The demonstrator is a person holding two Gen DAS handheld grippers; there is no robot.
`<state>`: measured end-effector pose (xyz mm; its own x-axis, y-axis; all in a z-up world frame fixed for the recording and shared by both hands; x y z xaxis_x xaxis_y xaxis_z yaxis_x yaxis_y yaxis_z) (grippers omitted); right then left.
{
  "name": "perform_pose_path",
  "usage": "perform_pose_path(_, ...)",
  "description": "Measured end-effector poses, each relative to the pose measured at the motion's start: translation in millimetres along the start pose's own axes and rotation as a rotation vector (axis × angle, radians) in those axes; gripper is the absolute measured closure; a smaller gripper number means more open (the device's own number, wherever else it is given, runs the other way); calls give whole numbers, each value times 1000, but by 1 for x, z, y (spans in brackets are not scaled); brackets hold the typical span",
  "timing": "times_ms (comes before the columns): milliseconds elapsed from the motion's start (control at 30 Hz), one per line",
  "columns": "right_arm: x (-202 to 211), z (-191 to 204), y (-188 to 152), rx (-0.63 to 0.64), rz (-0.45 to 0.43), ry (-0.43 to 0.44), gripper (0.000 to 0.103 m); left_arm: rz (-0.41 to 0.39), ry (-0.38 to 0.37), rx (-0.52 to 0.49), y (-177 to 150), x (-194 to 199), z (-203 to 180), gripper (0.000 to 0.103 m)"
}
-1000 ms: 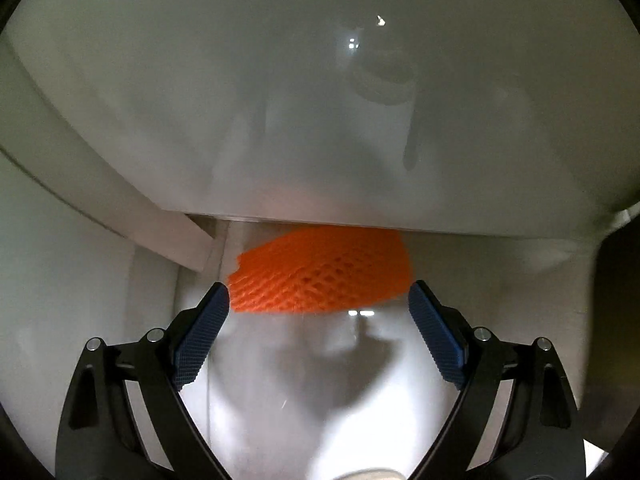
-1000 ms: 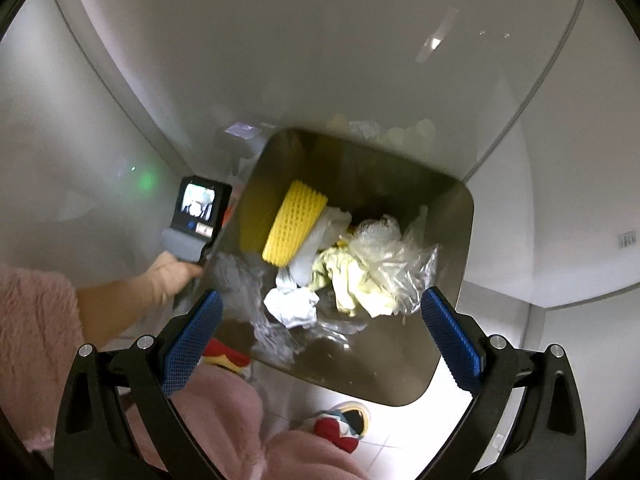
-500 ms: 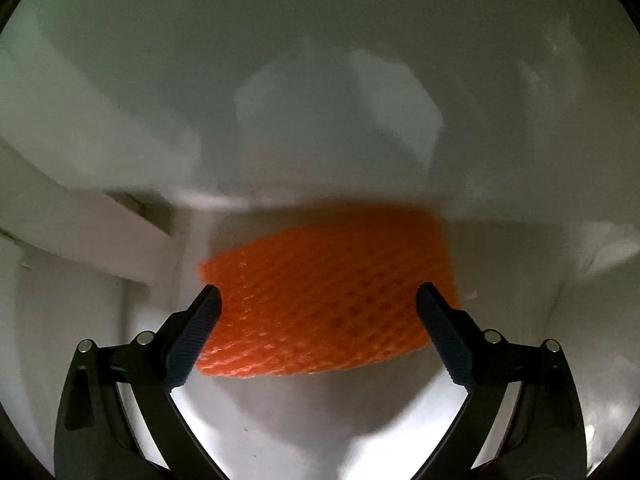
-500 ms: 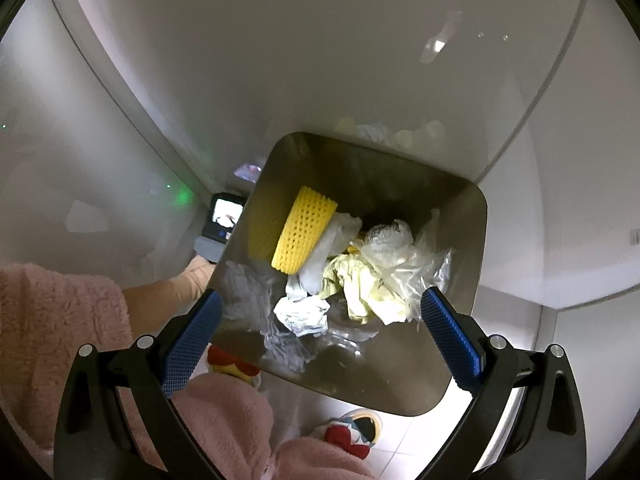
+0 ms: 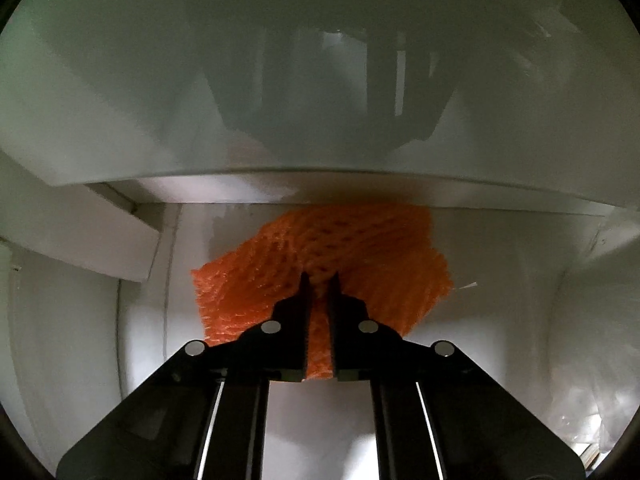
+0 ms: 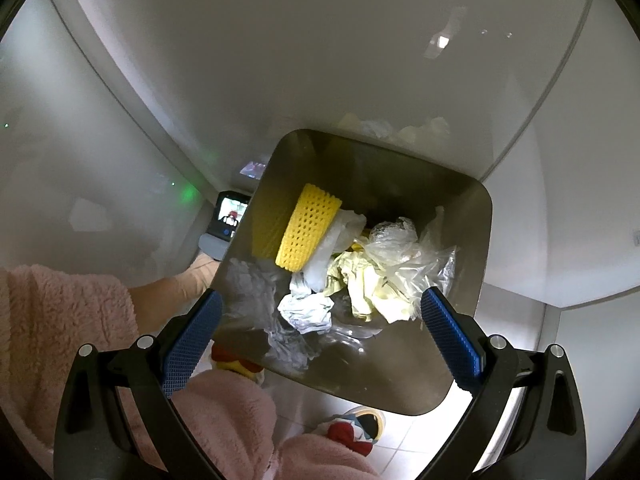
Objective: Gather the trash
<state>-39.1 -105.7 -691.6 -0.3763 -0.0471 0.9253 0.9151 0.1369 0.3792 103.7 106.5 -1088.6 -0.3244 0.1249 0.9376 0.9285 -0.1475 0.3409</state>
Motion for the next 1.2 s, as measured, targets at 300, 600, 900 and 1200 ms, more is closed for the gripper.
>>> perform_pose_path(300,25,5,7,-25,-6,14,3,-16,0,38,-17,80,-16,97)
perform_pose_path(600,81,9,25,38,-41,-56,3,-80,-40,95,-19,286,-56,97)
perform_pose_path(900,120,-33,30,-10,-3,-124,4,-123,-96,5,44,439,-99,97)
perform_pose_path(1200,200,-76,55,-123,-59,-84,3,-7,-231,-112,72,444,-198,96)
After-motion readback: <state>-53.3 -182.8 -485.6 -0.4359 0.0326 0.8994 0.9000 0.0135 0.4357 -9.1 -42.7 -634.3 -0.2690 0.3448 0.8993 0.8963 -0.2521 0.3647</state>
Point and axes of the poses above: each gripper's, at about its wrist camera, not at the fingertips, and x roughly against the way its jaws point, z to its left, y to its top, the point moved 1 cm from there along -x, roughly the way its jaws point, and after that the axes turned 5 degrees about -y, right-handed, at the moved point
